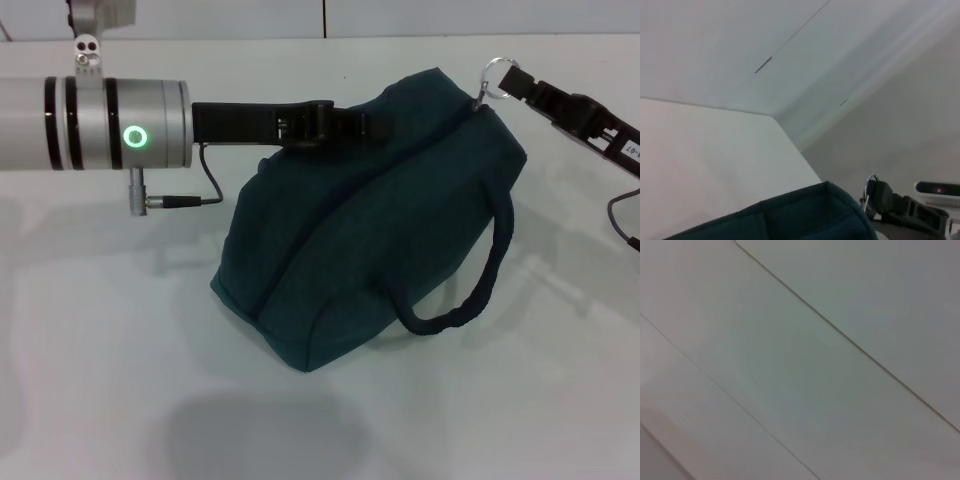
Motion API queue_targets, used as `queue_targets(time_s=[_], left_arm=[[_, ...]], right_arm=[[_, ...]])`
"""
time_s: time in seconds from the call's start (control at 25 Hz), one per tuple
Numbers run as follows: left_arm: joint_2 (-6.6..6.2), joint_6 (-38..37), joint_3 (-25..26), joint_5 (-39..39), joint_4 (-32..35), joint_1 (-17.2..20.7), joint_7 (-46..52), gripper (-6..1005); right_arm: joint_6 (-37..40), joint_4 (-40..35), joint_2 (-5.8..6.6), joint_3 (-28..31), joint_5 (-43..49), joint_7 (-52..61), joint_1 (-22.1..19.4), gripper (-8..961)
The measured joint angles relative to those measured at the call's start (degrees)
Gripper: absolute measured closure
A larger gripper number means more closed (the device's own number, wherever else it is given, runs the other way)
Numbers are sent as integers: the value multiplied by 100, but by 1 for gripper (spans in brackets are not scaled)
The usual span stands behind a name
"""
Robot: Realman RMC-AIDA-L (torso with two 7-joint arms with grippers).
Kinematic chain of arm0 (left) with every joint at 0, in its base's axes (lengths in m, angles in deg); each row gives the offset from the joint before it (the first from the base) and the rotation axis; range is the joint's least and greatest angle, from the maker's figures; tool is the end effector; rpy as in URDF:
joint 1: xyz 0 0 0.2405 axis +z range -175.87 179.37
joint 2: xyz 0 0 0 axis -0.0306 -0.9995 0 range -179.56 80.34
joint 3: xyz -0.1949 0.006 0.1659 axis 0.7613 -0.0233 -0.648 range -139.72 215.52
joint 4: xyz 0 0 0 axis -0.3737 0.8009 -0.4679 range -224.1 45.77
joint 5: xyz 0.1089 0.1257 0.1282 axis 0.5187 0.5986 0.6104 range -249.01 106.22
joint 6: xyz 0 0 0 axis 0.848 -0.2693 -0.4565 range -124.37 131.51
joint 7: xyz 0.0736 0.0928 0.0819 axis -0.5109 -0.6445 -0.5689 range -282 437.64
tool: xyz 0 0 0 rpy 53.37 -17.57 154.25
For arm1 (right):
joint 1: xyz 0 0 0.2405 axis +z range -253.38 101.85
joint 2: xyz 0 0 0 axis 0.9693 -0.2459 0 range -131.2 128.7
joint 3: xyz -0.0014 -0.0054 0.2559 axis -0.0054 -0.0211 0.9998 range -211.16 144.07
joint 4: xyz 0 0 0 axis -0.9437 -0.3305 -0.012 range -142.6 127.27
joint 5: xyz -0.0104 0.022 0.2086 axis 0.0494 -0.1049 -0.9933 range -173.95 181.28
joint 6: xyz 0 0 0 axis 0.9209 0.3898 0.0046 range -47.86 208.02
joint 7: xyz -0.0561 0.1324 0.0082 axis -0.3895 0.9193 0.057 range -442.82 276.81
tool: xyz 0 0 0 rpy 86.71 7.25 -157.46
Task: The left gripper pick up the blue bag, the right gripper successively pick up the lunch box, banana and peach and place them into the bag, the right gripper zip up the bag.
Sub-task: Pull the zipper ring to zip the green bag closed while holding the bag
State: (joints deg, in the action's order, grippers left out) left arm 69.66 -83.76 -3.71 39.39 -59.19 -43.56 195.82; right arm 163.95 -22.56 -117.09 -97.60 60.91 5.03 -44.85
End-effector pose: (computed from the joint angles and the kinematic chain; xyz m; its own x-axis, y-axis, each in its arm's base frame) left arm -0.1719 0.3772 -0.0251 0.4344 0.7751 0.4588 0.7389 -0.5979 0.3107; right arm 0.2432 0.3463 -0.0025 0.1315 -0.4912 -0.8610 -0.7401 -0.6265 0.2444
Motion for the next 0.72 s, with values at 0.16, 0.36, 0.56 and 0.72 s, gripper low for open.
queue_targets(time_s=[0.16, 0.36, 0.56, 0.72], left_arm=[[0, -40, -5, -53, 0, 2, -108, 932], [0, -225, -20, -144, -10, 9, -298, 952], [0, -321, -34, -162, -34, 51, -435, 952], [7, -413, -40, -172, -15, 102, -483, 952]], right_arm=[[31, 5, -6, 0, -75, 221, -27, 932], [131, 136, -9, 6, -147, 501, -37, 932], [232, 356, 1, 6, -274, 662, -65, 932], [252, 398, 7, 7, -317, 748, -153, 932]])
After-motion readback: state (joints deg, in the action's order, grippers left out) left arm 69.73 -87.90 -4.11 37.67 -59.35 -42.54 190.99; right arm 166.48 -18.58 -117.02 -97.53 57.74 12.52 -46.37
